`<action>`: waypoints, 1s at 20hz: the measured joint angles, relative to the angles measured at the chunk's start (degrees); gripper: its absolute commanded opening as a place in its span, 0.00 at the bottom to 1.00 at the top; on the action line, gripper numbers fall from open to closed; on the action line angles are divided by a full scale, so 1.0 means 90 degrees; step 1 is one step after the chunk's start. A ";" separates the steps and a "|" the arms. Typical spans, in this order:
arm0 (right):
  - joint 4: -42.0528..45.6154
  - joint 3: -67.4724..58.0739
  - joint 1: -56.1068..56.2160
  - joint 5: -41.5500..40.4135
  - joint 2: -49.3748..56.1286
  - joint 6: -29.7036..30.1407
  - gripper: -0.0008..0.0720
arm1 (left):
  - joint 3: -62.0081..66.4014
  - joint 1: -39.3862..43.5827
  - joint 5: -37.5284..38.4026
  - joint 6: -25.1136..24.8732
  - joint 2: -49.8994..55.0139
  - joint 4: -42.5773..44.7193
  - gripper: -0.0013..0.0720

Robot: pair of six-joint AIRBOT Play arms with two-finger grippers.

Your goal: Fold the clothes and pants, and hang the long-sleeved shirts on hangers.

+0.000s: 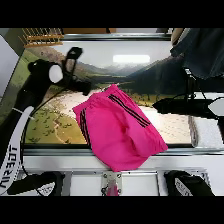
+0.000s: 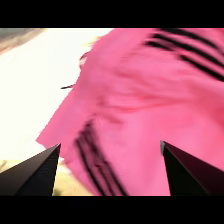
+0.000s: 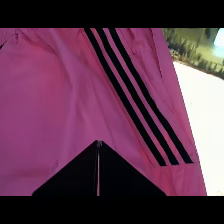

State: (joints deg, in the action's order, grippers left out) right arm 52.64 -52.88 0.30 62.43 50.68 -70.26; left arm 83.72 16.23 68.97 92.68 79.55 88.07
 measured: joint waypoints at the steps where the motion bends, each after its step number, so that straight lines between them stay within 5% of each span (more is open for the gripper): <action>1: 0.0000 0.0000 0.0000 0.0000 0.0019 0.0000 0.03 | -0.0197 -0.0449 -0.0049 0.0046 0.0117 -0.0075 0.96; 7: 0.0000 0.0000 0.0000 -0.0002 0.0211 0.0000 0.03 | -0.1287 -0.2521 -0.0369 -0.0797 0.1195 -0.2188 0.96; 13: 0.0000 0.0000 -0.0002 -0.0002 0.0413 0.0000 0.03 | -0.1481 -0.2693 -0.0527 -0.1598 0.2011 -0.3492 0.95; 14: 0.0000 0.0000 -0.0007 -0.0005 0.0425 -0.0002 0.03 | -0.1489 -0.2628 -0.0549 -0.1647 0.2069 -0.3587 0.83; 16: 0.0002 0.0000 -0.0044 -0.0010 0.0442 -0.0002 0.02 | -0.1462 -0.2463 -0.0639 -0.1719 0.2166 -0.3633 0.15; 17: 0.0015 0.0005 -0.0102 -0.0024 0.0454 0.0000 0.02 | -0.1399 -0.2375 -0.0670 -0.1739 0.2195 -0.3674 0.03; 20: 0.0129 0.0053 -0.0522 0.0032 0.0459 -0.0002 0.02 | -0.1030 -0.2246 -0.0665 -0.1766 0.2186 -0.3670 0.03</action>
State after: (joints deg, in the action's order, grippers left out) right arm 53.80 -52.40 -4.40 62.72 54.81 -70.28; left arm 74.46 -3.99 62.98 76.79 99.22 55.05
